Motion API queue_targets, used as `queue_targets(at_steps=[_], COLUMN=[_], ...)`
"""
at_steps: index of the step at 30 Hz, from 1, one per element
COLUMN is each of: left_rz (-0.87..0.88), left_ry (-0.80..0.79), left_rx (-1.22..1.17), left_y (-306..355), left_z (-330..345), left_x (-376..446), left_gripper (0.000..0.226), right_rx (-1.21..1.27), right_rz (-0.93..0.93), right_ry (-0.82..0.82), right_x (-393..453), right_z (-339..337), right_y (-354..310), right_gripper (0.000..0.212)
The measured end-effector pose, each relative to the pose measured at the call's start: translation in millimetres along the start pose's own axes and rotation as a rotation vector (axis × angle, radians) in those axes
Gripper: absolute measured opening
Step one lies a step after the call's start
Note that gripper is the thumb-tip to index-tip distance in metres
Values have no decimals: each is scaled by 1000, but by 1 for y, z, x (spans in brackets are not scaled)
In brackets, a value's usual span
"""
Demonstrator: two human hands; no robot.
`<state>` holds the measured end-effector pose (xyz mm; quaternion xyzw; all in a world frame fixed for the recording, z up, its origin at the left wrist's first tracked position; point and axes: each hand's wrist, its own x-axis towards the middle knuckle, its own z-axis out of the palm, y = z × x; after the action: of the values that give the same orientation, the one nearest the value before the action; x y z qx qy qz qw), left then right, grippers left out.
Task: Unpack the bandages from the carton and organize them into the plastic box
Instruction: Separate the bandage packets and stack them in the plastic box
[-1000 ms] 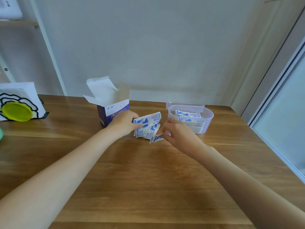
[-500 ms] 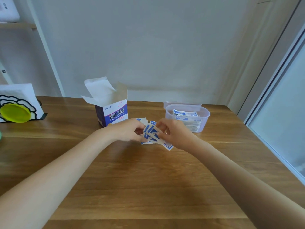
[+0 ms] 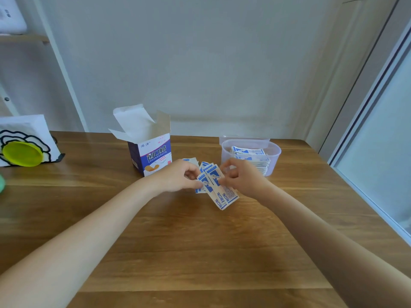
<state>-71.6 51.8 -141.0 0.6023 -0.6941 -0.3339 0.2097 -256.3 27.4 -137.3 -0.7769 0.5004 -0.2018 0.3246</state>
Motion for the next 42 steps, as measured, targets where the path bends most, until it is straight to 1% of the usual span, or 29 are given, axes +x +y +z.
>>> queue_targets(at_steps=[2, 3, 5, 7, 8, 11, 16, 19, 21, 24, 26, 28, 30, 32, 34, 36, 38, 40, 42], left_rz=[-5, -7, -9, -13, -15, -9, 7, 17, 32, 34, 18, 6, -1, 12, 25, 14, 3, -2, 8], left_ry=[7, 10, 14, 15, 13, 11, 4, 24, 72, 159, 146, 93, 61, 71, 96, 128, 160, 168, 167], left_rx=[-95, -140, -186, -192, -197, -252, -272, -255, -247, -178, -99, 12, 144, 319, 406, 387, 344, 302, 268], left_y=[-1, -2, -4, -4, -4, 1, 7, 8, 7, 6, 7, 9, 11, 11, 13, 14, 14, 16, 17], left_z=[4, 5, 8, 10, 10, 10, 8, 5, 6, 7, 9, 14, 22, 29, 32, 32, 32, 34, 36], left_x=[-1, -1, -2, -1, -1, -1, -3, -5, -5, -4, -5, -9, -12, -13, -13, -13, -13, -13, -12], left_gripper=[12, 7, 3, 6, 6, 7, 12, 16, 14, 14, 23, 35, 40, 36, 28, 23, 19, 16, 15], right_rx=[22, 19, 16, 20, 14, -35, -278, -245, -359, -653, -728, -745, -735, -750, -790, -794, -708, -604, -570], right_rz=[3, 1, -1, -8, -16, -70, -208, -253, -307, -448, -479, -475, -456, -421, -366, -270, -192, -177, -184], right_ry=[-5, -11, -19, -19, -23, -19, 81, 88, 130, 210, 173, 100, 60, 40, 22, -11, -32, -29, -39], right_x=[-1, -2, -3, -4, -5, -6, -5, -7, -8, -8, -10, -13, -15, -16, -17, -17, -16, -15, -14], right_z=[0, -2, -4, -7, -7, -8, -6, -8, -8, -5, 1, 7, 12, 11, 3, -7, -14, -16, -14], right_y=[2, 2, 4, 5, 5, 3, -2, -8, -11, -5, 0, 8, 16, 20, 24, 28, 32, 33, 32], right_gripper=[8, 5, 6, 17, 18, 11, 17, 14, 18, 28, 35, 39, 39, 31, 29, 34, 30, 20, 18])
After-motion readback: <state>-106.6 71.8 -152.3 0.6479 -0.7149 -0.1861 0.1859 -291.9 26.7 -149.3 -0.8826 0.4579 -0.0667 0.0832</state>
